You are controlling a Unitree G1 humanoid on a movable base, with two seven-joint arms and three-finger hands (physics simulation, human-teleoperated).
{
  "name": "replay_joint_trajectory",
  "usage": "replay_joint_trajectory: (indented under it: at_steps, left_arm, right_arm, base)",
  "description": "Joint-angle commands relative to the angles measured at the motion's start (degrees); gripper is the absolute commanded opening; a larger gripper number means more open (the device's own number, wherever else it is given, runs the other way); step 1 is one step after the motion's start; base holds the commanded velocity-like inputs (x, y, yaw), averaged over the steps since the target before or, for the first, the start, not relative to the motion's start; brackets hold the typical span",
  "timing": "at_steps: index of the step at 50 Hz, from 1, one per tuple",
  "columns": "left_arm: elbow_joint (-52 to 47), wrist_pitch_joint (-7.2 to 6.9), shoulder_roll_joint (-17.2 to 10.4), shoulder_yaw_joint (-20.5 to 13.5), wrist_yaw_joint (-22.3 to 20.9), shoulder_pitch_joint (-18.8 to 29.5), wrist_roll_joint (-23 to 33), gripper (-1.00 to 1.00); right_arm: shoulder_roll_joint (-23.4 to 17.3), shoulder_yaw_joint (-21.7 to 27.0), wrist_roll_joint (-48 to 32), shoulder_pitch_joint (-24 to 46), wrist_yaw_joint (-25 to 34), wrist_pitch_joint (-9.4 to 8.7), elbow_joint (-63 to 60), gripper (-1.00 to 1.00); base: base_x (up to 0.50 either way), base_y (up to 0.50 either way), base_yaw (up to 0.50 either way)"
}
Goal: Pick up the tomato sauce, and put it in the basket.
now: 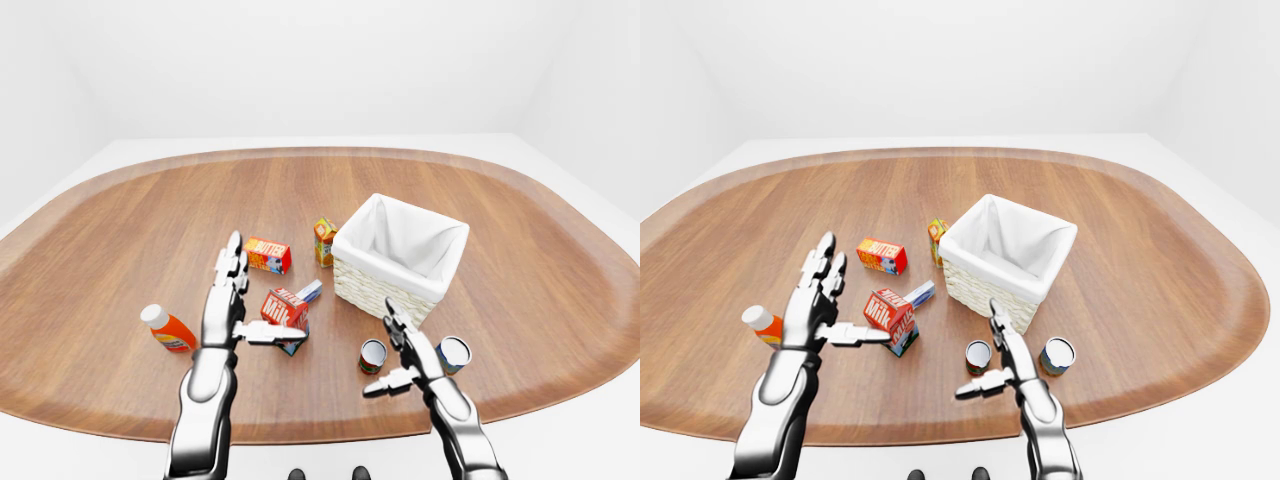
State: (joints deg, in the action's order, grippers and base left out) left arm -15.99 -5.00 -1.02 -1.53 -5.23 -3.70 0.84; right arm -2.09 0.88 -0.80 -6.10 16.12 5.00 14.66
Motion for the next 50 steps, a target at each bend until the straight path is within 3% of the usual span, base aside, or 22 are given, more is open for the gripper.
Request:
replay_joint_trajectory:
  at_steps: [1, 31, 50]
  left_arm:
    - [0.24, 0.0, 0.04, 0.12, 0.01, -0.13, 0.13, 1.0]
    - [0.49, 0.0, 0.13, 0.58, -0.08, -0.64, 0.52, 1.0]
    - [0.7, 0.0, 0.16, 0.77, -0.15, -0.94, 0.65, 1.0]
  right_arm:
    - [-0.16, 0.34, -0.18, 0.61, -0.17, 0.0, 1.05, 1.0]
    - [-1.18, 1.39, -1.43, 5.69, -0.68, 0.0, 9.66, 1.0]
    - [-1.19, 1.33, -1.17, 5.38, -0.13, 0.0, 8.67, 1.0]
  base:
    - [0.0, 0.0, 0.0]
    - [0.0, 0.0, 0.0]
    - [0.0, 0.0, 0.0]
